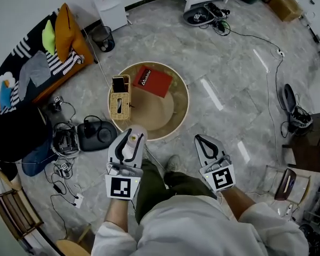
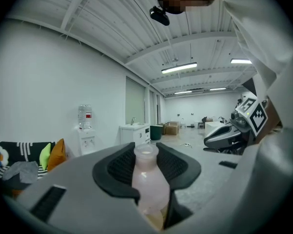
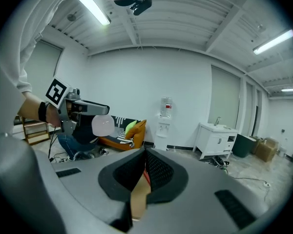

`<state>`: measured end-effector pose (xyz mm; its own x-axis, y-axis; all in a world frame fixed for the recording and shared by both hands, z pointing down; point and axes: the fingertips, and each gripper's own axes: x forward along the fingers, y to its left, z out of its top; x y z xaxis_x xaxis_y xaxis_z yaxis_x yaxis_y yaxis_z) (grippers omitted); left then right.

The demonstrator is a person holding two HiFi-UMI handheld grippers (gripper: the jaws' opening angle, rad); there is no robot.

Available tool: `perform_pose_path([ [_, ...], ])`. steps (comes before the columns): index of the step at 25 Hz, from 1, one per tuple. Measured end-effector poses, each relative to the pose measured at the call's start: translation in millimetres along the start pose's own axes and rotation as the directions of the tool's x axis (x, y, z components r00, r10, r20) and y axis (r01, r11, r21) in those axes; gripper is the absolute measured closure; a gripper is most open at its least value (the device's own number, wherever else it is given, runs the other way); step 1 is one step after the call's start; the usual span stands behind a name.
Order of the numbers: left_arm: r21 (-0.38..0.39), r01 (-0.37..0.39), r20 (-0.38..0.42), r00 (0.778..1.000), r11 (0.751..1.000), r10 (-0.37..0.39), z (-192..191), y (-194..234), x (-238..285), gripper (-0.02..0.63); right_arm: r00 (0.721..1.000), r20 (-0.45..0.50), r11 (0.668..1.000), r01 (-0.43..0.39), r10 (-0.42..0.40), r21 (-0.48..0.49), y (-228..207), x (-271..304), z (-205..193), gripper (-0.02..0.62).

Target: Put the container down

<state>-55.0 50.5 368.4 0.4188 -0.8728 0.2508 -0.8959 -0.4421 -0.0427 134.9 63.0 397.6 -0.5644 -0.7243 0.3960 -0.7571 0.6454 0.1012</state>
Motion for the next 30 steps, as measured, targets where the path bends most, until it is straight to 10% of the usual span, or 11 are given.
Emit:
perform_pose_path([
  [19, -0.076, 0.123, -0.001, 0.992, 0.99, -0.123, -58.8, 83.0, 116.7, 0.469, 0.998, -0.053, 0.999, 0.044, -0.046, -0.032, -15.3, 149.7, 21.8, 0.572],
  [30, -0.097, 0.009, -0.082, 0.997, 0.995, -0.018, -158.4, 103.0, 205.0, 0.468, 0.995, -0.067, 0.996, -0.081, 0.078, -0.036, -51.2, 253.5, -43.3, 0.572],
])
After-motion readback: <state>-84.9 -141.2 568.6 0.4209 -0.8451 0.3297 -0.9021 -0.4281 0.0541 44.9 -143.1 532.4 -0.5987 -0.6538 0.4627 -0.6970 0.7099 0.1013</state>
